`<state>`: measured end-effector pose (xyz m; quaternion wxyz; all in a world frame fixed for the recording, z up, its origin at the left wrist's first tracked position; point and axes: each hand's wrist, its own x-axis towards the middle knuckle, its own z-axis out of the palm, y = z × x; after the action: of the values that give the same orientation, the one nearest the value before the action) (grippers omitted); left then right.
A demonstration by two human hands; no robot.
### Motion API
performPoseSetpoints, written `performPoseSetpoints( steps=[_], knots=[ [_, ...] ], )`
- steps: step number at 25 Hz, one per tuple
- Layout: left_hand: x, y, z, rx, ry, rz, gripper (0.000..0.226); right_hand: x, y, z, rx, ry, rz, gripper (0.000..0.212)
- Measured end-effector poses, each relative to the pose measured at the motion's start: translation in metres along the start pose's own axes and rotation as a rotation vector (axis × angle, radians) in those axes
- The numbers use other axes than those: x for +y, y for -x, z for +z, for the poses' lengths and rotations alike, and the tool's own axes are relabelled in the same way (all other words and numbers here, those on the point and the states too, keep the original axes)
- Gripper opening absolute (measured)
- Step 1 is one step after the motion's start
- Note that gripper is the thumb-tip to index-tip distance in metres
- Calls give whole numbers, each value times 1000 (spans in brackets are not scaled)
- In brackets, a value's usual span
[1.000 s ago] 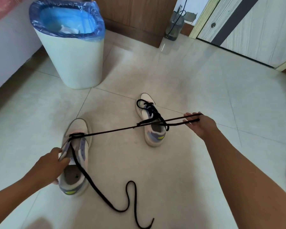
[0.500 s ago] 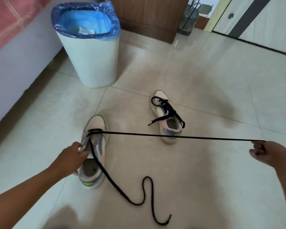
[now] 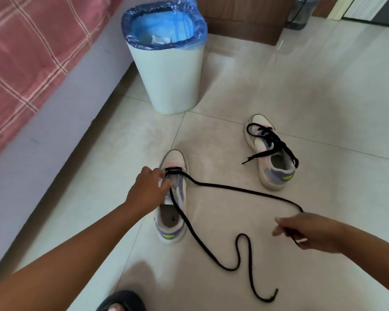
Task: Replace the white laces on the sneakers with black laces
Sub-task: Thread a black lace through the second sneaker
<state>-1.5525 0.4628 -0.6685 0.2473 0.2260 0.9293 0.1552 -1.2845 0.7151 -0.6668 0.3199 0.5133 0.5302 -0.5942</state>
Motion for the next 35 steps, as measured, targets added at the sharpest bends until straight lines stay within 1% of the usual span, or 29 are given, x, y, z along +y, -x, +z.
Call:
performPoseSetpoints(
  steps=[1, 2, 4, 5, 7, 9, 12, 16, 18, 22, 26, 27, 28, 30, 31, 33, 35],
  knots=[
    [2, -4, 0, 59, 34, 53, 25, -21, -7, 19, -24, -126, -70, 35],
    [3, -10, 0, 79, 48, 92, 21, -43, -13, 38, -38, -249, -128, 29],
    [7, -18, 3, 40, 42, 134, 18, -85, -23, 75, -42, -427, -247, 14],
    [8, -20, 5, 7, 40, 145, 17, -103, -27, 91, -17, -476, -306, 9],
    [12, -24, 10, -30, 45, 164, 16, -128, -34, 120, 49, -519, -407, 15],
    [12, -26, 14, -26, 64, 159, 18, -139, -40, 143, 115, -524, -443, 20],
    [11, -26, 16, -16, 101, 151, 18, -146, -47, 166, 207, -553, -468, 22],
    [6, -30, 22, -27, 139, 142, 19, -151, -56, 175, 321, -509, -511, 24],
    [5, -32, 24, -24, 155, 141, 19, -152, -59, 177, 350, -500, -513, 24],
    [7, -30, 22, -16, 189, 117, 21, -152, -58, 181, 332, -652, -512, 21],
    [7, -27, 24, 3, 213, 116, 23, -149, -59, 187, 330, -746, -520, 20],
    [7, -27, 24, 2, 220, 115, 23, -148, -60, 188, 342, -733, -531, 20],
    [7, -27, 24, -1, 226, 111, 23, -147, -62, 189, 370, -669, -545, 19],
    [8, -27, 24, -2, 237, 108, 22, -144, -65, 190, 412, -488, -553, 10],
    [8, -27, 24, 3, 243, 106, 21, -143, -66, 189, 405, -452, -545, 5],
    [11, -29, 24, 12, 230, 91, 17, -143, -63, 184, 341, -462, -529, 4],
    [16, -30, 26, 15, 167, 98, 16, -140, -55, 182, 251, -498, -540, 7]
  ],
)
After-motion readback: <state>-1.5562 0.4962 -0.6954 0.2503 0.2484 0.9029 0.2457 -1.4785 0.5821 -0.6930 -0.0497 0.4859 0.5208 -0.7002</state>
